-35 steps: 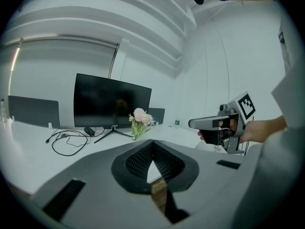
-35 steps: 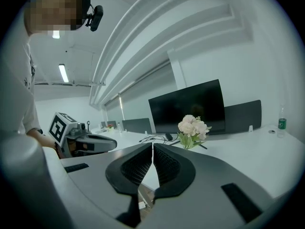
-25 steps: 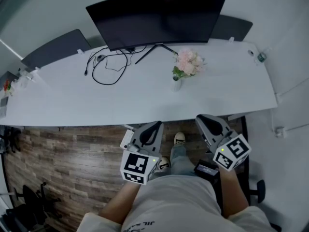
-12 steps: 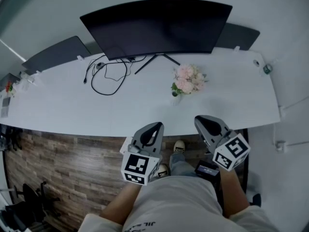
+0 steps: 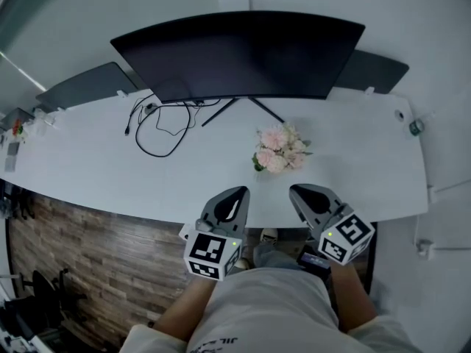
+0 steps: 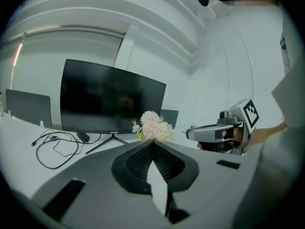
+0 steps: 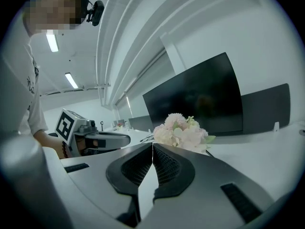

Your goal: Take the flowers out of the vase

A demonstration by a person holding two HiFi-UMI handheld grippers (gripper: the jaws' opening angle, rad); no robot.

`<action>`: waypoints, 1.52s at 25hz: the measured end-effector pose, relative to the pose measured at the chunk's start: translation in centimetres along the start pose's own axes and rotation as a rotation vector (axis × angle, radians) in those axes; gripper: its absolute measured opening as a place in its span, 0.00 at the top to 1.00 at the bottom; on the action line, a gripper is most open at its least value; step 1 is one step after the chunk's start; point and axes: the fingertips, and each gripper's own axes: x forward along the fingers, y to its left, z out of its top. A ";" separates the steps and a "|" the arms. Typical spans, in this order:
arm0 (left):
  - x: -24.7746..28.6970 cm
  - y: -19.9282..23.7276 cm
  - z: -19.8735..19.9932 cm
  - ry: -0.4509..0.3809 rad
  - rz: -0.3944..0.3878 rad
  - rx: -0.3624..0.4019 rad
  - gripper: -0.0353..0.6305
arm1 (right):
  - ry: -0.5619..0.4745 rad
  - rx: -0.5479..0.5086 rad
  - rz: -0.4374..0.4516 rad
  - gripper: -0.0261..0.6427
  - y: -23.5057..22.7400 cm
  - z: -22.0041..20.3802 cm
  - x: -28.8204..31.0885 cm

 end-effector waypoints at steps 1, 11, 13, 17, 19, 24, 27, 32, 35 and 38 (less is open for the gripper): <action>0.5 0.1 0.2 -0.003 0.009 -0.003 0.94 | 0.001 0.001 0.013 0.91 -0.2 0.0 0.2; 2.5 0.5 -0.1 0.026 0.051 -0.001 0.94 | 0.036 0.024 0.087 0.91 -1.3 -1.2 1.6; 2.7 0.7 -0.3 0.036 0.048 -0.001 0.94 | 0.036 0.032 0.085 0.91 -1.4 -1.4 1.7; 3.1 1.2 -0.5 0.044 0.026 0.000 0.94 | 0.040 0.042 0.054 0.91 -1.6 -1.8 2.1; 3.3 1.5 -0.6 0.050 0.006 0.009 0.94 | 0.042 0.049 0.033 0.91 -1.7 -1.9 2.3; 3.5 2.3 -1.0 0.066 -0.032 0.008 0.94 | 0.040 0.083 -0.008 0.91 -1.8 -2.4 2.8; 4.0 2.8 -1.6 0.073 -0.040 0.007 0.94 | 0.051 0.079 -0.021 0.91 -1.9 -3.1 3.2; 4.7 3.1 -2.3 0.074 -0.056 0.017 0.94 | 0.059 0.076 -0.050 0.91 -2.4 -4.0 3.9; 5.1 3.3 -2.9 0.085 -0.067 0.013 0.94 | 0.068 0.081 -0.055 0.91 -2.4 -4.5 4.5; 5.5 3.5 -3.6 0.090 -0.073 0.018 0.94 | 0.075 0.088 -0.056 0.91 -2.5 -5.0 5.1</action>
